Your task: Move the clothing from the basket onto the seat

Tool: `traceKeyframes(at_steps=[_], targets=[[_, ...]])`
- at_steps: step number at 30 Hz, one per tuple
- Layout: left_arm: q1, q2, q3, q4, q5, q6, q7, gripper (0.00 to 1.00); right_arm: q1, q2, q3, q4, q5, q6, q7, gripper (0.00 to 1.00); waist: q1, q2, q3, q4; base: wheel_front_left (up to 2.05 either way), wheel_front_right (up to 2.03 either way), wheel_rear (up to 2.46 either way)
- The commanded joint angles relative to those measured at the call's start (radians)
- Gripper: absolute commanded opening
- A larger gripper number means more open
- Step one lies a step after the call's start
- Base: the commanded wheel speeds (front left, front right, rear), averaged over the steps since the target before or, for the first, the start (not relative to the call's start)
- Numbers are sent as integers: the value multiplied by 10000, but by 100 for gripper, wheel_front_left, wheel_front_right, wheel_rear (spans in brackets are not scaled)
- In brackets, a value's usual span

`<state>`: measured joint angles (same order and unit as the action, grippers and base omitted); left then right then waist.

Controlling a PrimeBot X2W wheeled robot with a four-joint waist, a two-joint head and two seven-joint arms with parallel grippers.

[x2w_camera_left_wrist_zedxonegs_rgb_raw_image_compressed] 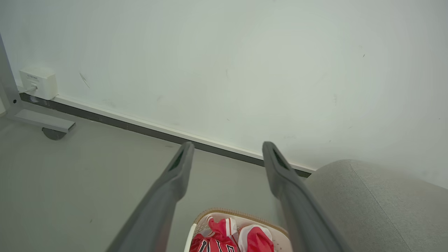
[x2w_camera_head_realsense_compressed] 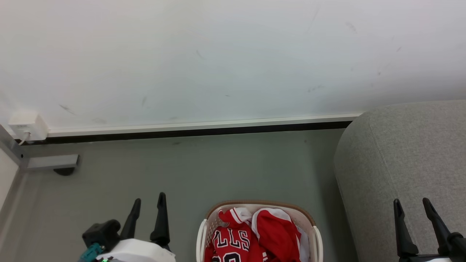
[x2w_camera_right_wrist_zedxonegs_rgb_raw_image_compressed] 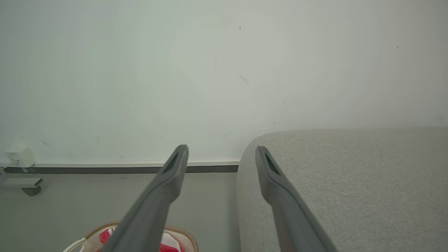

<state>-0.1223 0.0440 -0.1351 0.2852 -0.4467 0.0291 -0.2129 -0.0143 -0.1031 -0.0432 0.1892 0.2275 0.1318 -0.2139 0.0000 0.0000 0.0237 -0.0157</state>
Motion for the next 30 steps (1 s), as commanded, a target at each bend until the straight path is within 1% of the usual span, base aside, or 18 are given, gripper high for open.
traceKeyframes(at_steps=[1, 22, 25, 30], targets=[[-105, 88, -2, -10, 287, 53, -116, 100, 104, -87, -36, -38, -278, -17, -99, 100, 0, 0, 3, -7, 0, 0, 0], [-166, 98, -269, 88, 1762, 194, -490, 100, 188, -54, -105, -47, -1716, -20, -481, 100, 0, 0, 65, -97, 0, 0, 0], [-173, 98, -315, 101, 1901, 226, -531, 100, 177, -54, -119, -49, -1863, -21, -542, 100, 0, 0, 82, -106, 0, 0, 0], [-157, 96, -313, 106, 1872, 209, -524, 100, 153, -52, -141, -30, -1775, -21, -508, 100, 0, 0, 102, -103, 0, 0, 0]])
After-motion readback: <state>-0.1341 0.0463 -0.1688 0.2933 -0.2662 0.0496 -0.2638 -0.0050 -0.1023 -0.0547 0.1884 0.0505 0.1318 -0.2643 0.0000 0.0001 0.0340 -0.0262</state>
